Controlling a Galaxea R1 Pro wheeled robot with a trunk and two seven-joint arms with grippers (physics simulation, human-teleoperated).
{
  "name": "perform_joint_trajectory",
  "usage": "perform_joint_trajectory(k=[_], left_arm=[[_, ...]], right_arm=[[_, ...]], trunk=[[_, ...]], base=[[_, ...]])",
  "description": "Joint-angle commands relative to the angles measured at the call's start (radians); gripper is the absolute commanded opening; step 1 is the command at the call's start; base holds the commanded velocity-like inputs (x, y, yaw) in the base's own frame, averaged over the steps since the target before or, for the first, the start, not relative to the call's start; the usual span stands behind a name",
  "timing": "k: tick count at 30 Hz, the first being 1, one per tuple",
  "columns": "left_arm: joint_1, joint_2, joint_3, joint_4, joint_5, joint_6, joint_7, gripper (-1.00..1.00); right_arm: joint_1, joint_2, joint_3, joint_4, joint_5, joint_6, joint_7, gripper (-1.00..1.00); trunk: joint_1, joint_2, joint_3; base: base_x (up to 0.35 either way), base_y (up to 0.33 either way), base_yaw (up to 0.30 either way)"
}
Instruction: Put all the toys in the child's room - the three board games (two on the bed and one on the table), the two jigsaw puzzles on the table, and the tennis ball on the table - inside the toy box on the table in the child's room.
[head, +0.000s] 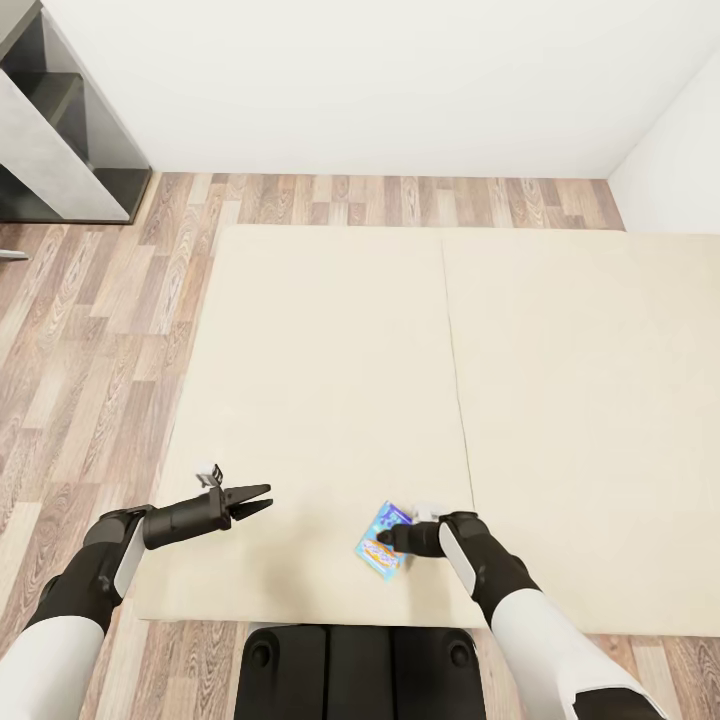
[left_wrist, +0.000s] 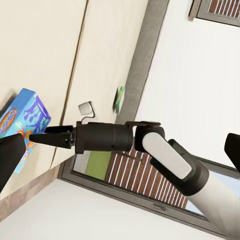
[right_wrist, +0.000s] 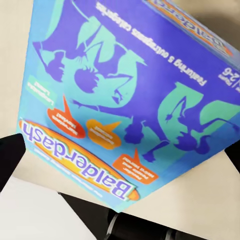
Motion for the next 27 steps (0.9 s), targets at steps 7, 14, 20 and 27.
perform_joint_trajectory(k=[7, 14, 20, 27], left_arm=[[0.000, 0.000, 0.000, 0.000, 0.001, 0.011, -0.003, 1.00], [0.000, 0.000, 0.000, 0.000, 0.001, 0.011, -0.004, 1.00], [0.000, 0.000, 0.001, 0.000, 0.000, 0.011, -0.003, 1.00], [0.000, 0.001, 0.003, 0.000, -0.001, 0.011, -0.003, 1.00]], right_arm=[[-0.011, 0.011, 0.003, -0.003, -0.009, 0.010, -0.004, 1.00], [-0.013, 0.013, 0.003, -0.044, -0.012, 0.013, -0.003, 1.00], [-0.013, 0.012, 0.002, -0.054, -0.013, 0.007, -0.003, 1.00], [-0.013, 0.011, 0.001, -0.055, -0.014, -0.006, -0.004, 1.00]], trunk=[[0.001, -0.001, -0.001], [0.001, -0.001, -0.001], [0.001, -0.001, -0.001], [0.001, -0.001, -0.001]], base=[[0.000, 0.000, 0.000], [0.000, 0.000, 0.000], [0.000, 0.000, 0.000], [0.000, 0.000, 0.000]])
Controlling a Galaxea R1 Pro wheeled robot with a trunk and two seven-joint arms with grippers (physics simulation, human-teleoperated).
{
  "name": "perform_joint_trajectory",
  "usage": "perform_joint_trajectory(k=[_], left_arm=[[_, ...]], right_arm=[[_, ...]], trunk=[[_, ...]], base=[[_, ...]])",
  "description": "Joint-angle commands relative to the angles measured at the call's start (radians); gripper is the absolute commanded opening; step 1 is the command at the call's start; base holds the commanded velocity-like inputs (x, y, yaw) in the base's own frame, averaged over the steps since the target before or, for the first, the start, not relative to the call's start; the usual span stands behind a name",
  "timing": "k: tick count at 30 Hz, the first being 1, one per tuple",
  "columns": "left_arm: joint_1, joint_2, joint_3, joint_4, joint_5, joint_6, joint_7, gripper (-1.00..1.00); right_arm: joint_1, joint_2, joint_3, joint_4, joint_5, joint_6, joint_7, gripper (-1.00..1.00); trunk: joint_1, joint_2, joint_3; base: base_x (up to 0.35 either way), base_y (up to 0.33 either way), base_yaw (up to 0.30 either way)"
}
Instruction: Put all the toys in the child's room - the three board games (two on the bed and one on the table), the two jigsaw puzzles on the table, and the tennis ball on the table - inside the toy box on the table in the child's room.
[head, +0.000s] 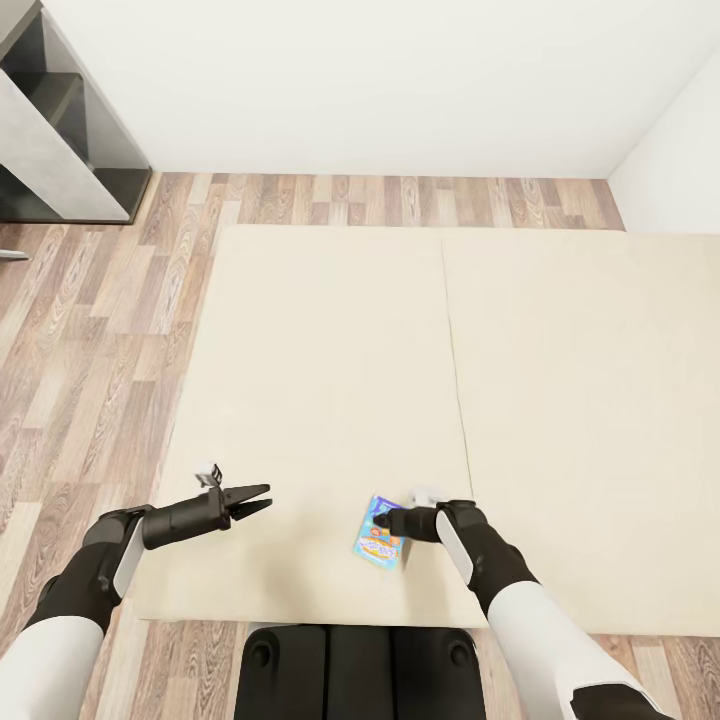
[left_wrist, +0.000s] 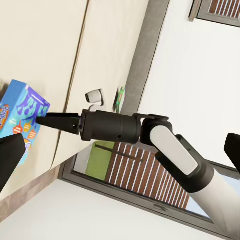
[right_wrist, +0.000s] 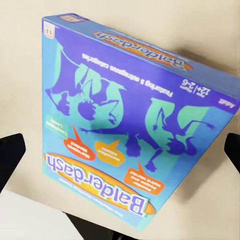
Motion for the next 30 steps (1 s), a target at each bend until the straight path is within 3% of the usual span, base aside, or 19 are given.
perform_joint_trajectory(k=[1, 30], left_arm=[[0.000, 0.000, 0.001, 0.000, 0.001, 0.011, -0.003, 1.00], [0.000, 0.000, 0.001, 0.000, -0.001, 0.011, -0.001, 1.00]], right_arm=[[0.000, 0.000, 0.002, -0.001, -0.009, -0.001, -0.004, 1.00], [0.000, 0.001, 0.002, 0.011, -0.004, -0.072, -0.011, 1.00]], trunk=[[0.001, -0.001, -0.001], [0.001, -0.001, -0.001]], base=[[0.000, 0.000, 0.000], [0.000, 0.000, 0.000]])
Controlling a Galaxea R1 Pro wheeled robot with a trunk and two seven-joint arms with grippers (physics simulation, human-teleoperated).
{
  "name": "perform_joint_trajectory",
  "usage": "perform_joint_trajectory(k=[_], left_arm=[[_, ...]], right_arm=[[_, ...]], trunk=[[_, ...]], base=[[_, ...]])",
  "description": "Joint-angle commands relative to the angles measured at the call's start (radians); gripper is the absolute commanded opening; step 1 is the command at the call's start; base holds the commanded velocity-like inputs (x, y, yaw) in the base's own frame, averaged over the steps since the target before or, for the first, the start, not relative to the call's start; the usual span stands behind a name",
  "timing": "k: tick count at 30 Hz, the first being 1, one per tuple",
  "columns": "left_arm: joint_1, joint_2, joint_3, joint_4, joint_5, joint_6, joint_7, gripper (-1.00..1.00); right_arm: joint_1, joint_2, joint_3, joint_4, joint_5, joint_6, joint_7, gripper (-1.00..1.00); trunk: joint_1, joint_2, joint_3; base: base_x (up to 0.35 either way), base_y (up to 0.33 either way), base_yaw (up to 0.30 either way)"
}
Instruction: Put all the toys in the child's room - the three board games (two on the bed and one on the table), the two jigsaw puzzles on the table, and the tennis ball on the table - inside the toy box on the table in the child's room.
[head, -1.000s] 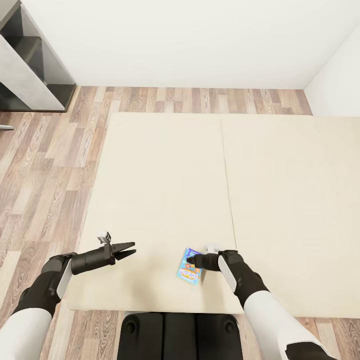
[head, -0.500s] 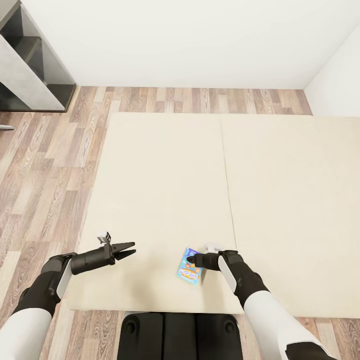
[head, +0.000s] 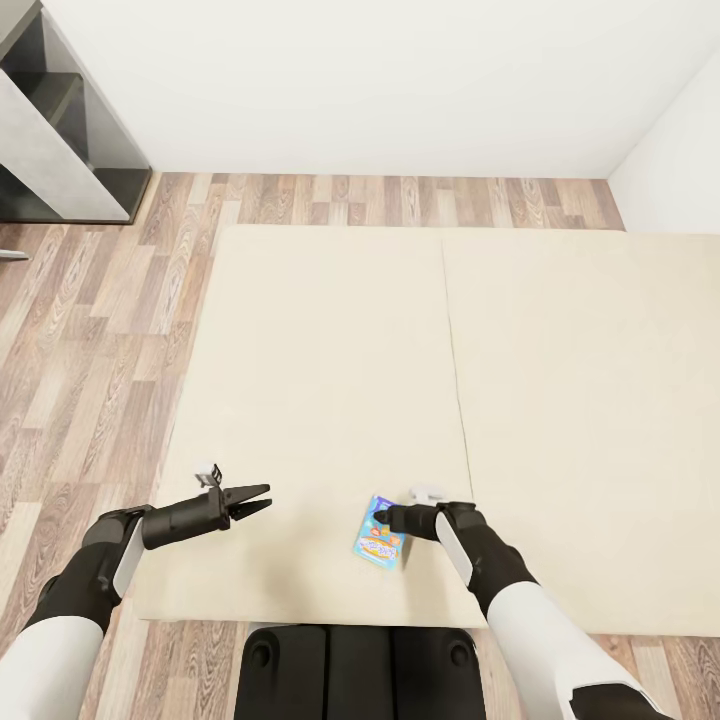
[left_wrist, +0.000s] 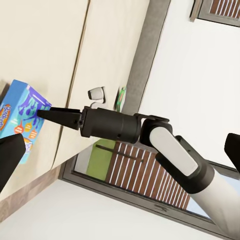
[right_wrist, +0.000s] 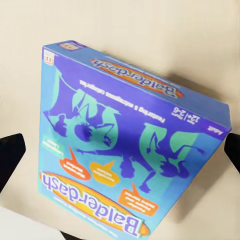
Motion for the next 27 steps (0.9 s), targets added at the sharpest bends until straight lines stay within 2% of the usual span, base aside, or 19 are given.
perform_joint_trajectory(k=[1, 9, 27], left_arm=[[0.000, 0.000, 0.000, 0.000, 0.000, 0.011, -0.003, 1.00], [0.000, 0.000, -0.001, 0.000, 0.001, 0.011, -0.003, 1.00], [0.000, 0.000, -0.001, 0.000, 0.001, 0.011, -0.006, 1.00]], right_arm=[[0.000, 0.000, 0.002, 0.000, -0.010, 0.003, -0.004, 1.00], [0.000, 0.003, 0.002, 0.036, -0.012, -0.044, -0.003, 1.00], [0.001, 0.010, 0.003, 0.050, -0.016, -0.053, 0.002, 1.00]], trunk=[[0.001, -0.001, -0.001], [0.001, -0.001, -0.001], [0.001, -0.001, -0.001]], base=[[0.000, 0.000, 0.000], [0.000, 0.000, 0.000], [0.000, 0.000, 0.000]])
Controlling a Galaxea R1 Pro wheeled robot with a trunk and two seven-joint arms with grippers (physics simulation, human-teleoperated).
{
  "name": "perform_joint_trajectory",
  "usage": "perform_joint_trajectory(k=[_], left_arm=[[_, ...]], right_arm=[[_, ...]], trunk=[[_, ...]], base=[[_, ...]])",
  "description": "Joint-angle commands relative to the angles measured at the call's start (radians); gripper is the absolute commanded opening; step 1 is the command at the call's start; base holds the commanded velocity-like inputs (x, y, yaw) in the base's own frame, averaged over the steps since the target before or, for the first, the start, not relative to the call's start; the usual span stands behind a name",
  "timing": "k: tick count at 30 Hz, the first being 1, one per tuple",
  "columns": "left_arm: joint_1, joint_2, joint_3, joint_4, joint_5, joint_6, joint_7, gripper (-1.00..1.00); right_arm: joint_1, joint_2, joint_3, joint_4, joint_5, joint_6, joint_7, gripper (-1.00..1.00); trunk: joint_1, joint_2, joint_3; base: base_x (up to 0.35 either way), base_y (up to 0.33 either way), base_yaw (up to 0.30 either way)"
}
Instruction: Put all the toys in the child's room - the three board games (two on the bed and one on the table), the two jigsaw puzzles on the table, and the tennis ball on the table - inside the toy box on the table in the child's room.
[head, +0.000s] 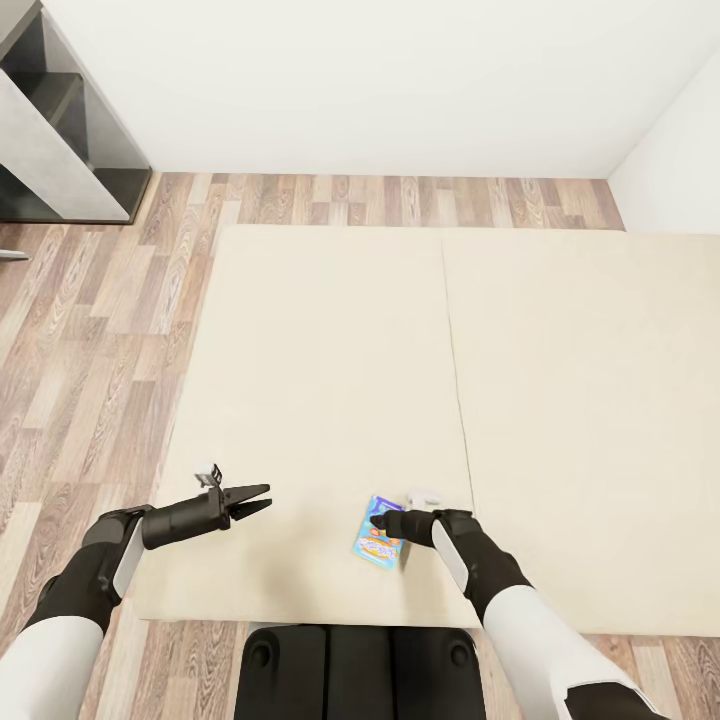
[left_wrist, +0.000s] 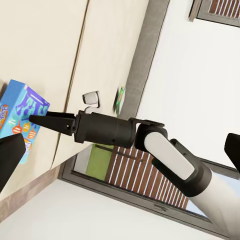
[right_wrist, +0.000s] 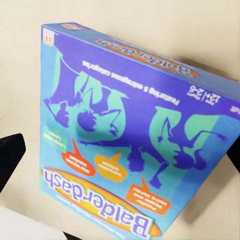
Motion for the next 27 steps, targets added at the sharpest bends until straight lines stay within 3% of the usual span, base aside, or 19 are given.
perform_joint_trajectory(k=[1, 27], left_arm=[[0.000, 0.000, 0.000, 0.000, 0.000, 0.011, -0.003, 1.00], [0.000, 0.001, 0.000, 0.000, 0.000, 0.010, -0.004, 1.00]], right_arm=[[0.000, 0.000, 0.003, -0.001, -0.010, 0.005, -0.003, 1.00], [0.000, 0.000, 0.003, -0.005, -0.016, 0.006, 0.001, 1.00]], trunk=[[0.001, -0.001, -0.001], [0.001, -0.001, -0.001]], base=[[0.000, 0.000, 0.000], [0.000, 0.000, 0.000]])
